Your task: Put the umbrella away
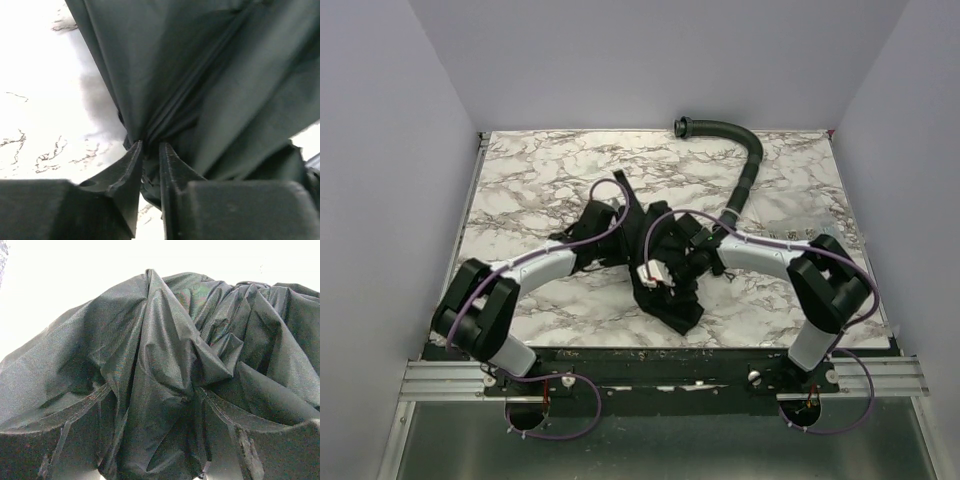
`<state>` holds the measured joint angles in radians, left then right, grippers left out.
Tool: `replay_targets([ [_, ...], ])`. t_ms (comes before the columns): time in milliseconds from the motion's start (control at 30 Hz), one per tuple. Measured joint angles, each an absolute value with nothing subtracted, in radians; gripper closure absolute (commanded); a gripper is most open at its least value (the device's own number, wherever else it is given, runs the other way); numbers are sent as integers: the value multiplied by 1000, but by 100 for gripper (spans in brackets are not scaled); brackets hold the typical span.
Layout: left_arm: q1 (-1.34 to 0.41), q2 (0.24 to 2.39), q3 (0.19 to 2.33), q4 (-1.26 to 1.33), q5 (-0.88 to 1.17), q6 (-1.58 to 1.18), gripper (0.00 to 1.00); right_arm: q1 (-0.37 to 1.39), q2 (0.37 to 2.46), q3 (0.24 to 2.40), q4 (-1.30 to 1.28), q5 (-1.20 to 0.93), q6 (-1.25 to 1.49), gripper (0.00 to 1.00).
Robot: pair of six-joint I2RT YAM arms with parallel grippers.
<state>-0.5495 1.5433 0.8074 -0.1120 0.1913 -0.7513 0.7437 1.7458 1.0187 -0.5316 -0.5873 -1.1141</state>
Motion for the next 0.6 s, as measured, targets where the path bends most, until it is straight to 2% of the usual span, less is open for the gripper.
replay_targets([
  [100, -518, 1467, 807, -125, 241, -747, 52, 744, 1730, 997, -531, -583, -1167, 36],
  [333, -389, 1311, 722, -20, 274, -736, 52, 745, 1703, 966, -540, -583, -1280, 36],
  [600, -336, 1584, 796, 51, 281, -727, 59, 745, 1702, 969, -563, -600, -1355, 35],
])
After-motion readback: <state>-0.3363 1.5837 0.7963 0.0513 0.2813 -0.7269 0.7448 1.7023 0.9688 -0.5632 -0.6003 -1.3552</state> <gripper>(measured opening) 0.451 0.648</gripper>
